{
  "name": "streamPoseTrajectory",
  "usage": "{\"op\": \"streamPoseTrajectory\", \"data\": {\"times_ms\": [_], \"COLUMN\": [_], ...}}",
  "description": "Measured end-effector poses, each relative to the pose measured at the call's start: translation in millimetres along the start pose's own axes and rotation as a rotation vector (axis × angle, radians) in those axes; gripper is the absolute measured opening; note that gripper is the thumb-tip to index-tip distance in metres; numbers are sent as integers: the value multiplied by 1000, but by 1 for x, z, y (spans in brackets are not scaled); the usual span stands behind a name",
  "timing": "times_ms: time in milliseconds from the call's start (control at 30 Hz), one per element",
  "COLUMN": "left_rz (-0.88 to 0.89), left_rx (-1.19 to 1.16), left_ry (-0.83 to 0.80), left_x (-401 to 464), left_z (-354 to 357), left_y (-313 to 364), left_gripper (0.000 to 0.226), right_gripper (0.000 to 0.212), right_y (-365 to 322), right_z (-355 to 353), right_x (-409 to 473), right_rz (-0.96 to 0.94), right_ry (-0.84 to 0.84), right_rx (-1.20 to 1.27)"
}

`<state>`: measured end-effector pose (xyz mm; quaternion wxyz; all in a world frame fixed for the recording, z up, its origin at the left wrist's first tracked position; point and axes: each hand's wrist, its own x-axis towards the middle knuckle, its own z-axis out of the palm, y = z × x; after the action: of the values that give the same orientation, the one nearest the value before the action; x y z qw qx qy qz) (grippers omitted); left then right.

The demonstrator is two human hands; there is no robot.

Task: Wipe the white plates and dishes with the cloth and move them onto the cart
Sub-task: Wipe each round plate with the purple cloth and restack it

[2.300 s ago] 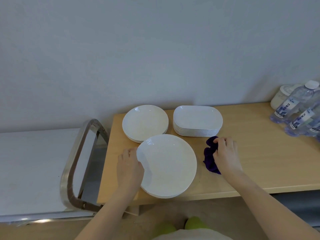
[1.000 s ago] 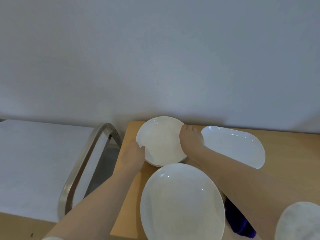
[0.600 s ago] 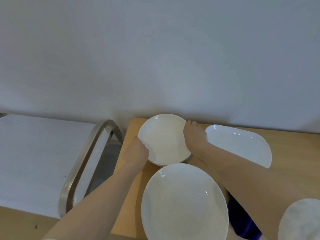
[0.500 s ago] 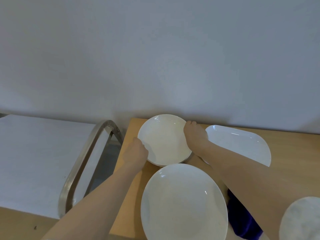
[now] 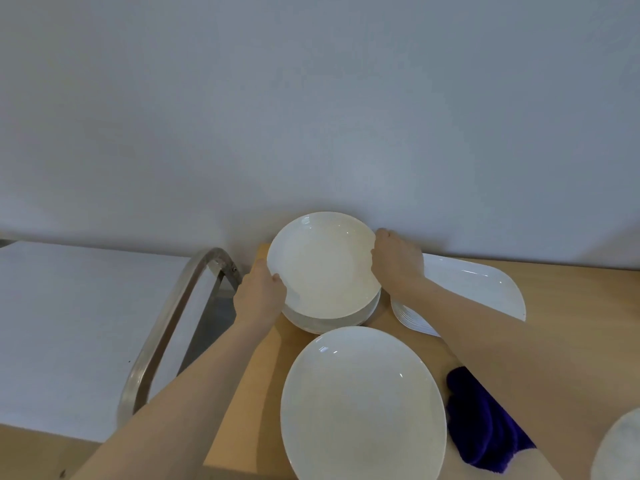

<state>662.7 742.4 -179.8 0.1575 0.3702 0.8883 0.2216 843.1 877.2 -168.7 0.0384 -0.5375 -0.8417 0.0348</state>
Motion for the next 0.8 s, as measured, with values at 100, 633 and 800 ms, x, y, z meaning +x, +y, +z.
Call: {"op": "streamPoseTrajectory", "data": {"times_ms": [100, 633, 800], "left_rz": [30, 172, 209], "left_rx": [-24, -98, -70], "left_ry": [44, -59, -100], "left_x": [-5, -102, -130], "left_z": [-10, -31, -28], "left_y": [8, -11, -22], "left_gripper": [30, 9, 8], "right_gripper": [17, 21, 17], "right_y": [2, 29, 36], "right_z": [-8, -31, -22], "right_x": [-8, -119, -162], "right_rz": [33, 66, 99], "right_ry": [75, 131, 106], "right_rx": [70, 217, 335]}}
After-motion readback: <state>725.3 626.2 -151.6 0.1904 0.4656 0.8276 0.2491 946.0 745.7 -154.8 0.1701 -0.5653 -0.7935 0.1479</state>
